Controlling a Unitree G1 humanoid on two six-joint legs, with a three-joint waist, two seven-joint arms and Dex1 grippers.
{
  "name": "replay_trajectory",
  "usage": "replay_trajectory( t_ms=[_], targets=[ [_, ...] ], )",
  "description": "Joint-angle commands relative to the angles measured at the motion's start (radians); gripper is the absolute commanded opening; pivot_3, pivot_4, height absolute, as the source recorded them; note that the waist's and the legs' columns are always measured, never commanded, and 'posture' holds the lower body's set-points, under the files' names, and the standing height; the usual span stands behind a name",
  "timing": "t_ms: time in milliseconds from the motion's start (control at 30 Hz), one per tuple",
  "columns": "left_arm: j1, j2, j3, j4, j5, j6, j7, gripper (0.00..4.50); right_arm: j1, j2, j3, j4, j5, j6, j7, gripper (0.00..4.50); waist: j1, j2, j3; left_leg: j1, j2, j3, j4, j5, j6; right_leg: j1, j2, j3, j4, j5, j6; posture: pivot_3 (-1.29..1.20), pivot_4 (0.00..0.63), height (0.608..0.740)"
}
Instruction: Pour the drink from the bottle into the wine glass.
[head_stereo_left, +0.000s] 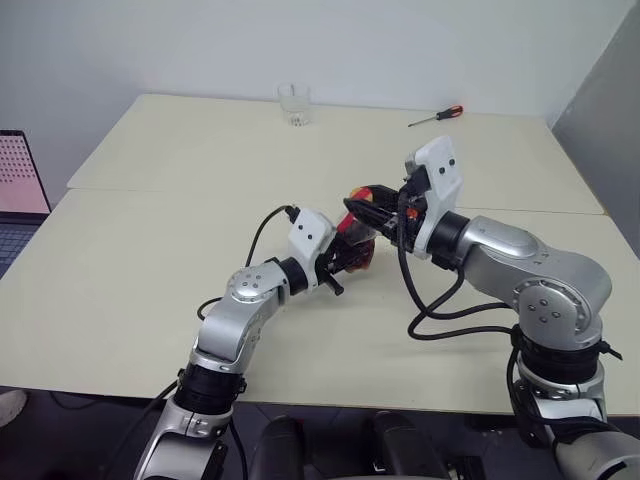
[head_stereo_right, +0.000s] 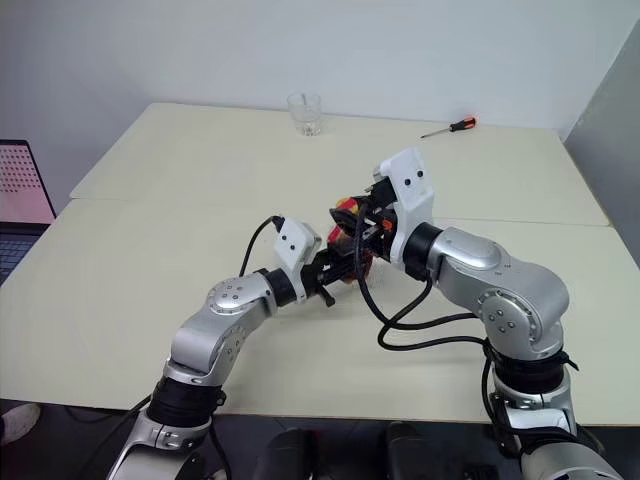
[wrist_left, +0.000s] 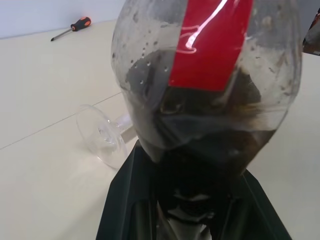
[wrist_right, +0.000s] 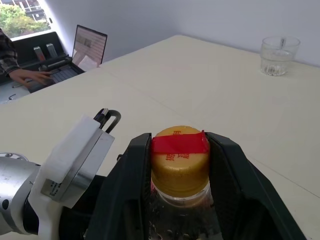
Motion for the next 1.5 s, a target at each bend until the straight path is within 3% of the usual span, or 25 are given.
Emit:
replay_trajectory(
  t_ms=[33,233,333,467,700,900,1133,1433,1500],
  targets=[
    [-0.003,-0.004,-0.004,-0.057,-0.007,-0.012,0.001,0.77,0.000,0.011,-0.026,-0.011,-0.002,-0.025,0.003,1.27,0.000,0.000,0.000,0.000,0.000,0.000,0.000,0.000,0.000,0.000,0.000,0.000,0.000,0.000,0.000,0.00,0.150,0.740],
    [-0.001,-0.004,-0.004,-0.072,-0.011,-0.001,0.002,0.76,-0.019,-0.046,0.006,0.048,-0.033,-0.101,0.131,1.27,0.000,0.000,0.000,0.000,0.000,0.000,0.000,0.000,0.000,0.000,0.000,0.000,0.000,0.000,0.000,0.00,0.150,0.740],
    [-0.001,0.003,-0.005,-0.086,-0.020,0.007,-0.010,0.76,-0.059,-0.112,0.024,0.199,-0.053,-0.285,0.415,1.27,0.000,0.000,0.000,0.000,0.000,0.000,0.000,0.000,0.000,0.000,0.000,0.000,0.000,0.000,0.000,0.00,0.150,0.740],
    [-0.005,0.012,-0.003,-0.092,-0.025,0.016,-0.017,0.76,-0.117,-0.160,0.074,0.392,-0.142,-0.497,0.658,1.27,-0.001,0.000,0.000,0.000,0.000,0.000,0.000,0.000,0.000,0.000,0.000,0.000,-0.001,0.000,0.000,0.00,0.150,0.740],
    [-0.003,0.022,-0.003,-0.116,-0.034,0.039,-0.020,0.74,-0.236,-0.222,0.185,0.661,-0.215,-0.661,1.102,1.27,0.001,0.002,0.001,0.000,0.000,0.001,0.000,0.000,0.000,0.000,0.001,-0.001,-0.001,0.000,0.000,0.00,0.150,0.740],
    [0.010,0.027,-0.003,-0.137,-0.038,0.051,-0.009,0.74,-0.335,-0.168,0.187,0.848,-0.315,-0.785,1.149,1.27,-0.001,0.002,0.002,0.001,0.000,0.001,0.000,0.000,0.000,0.000,0.001,0.000,0.000,0.000,0.000,0.00,0.150,0.740],
    [0.011,0.022,-0.005,-0.133,-0.043,0.052,-0.006,0.74,-0.308,-0.189,0.155,0.763,-0.285,-0.673,1.142,1.27,0.002,0.003,0.002,0.000,-0.001,0.001,0.000,0.000,0.000,0.000,-0.001,0.000,0.000,0.000,-0.001,0.00,0.150,0.740],
    [0.013,0.017,-0.010,-0.129,-0.072,0.060,-0.036,0.74,-0.224,-0.221,-0.016,0.450,-0.138,-0.410,0.933,4.36,0.003,0.003,0.002,0.000,0.000,0.000,0.000,0.000,0.000,0.000,-0.001,-0.001,0.001,0.000,-0.001,0.00,0.150,0.740],
    [0.007,0.032,-0.011,-0.125,-0.080,0.050,-0.063,0.74,-0.172,-0.243,-0.077,0.351,-0.109,-0.354,0.856,4.50,0.003,0.003,0.002,0.000,0.000,0.000,0.000,0.000,0.000,0.000,-0.001,-0.001,0.000,0.000,-0.001,0.00,0.150,0.740]
  ],
)
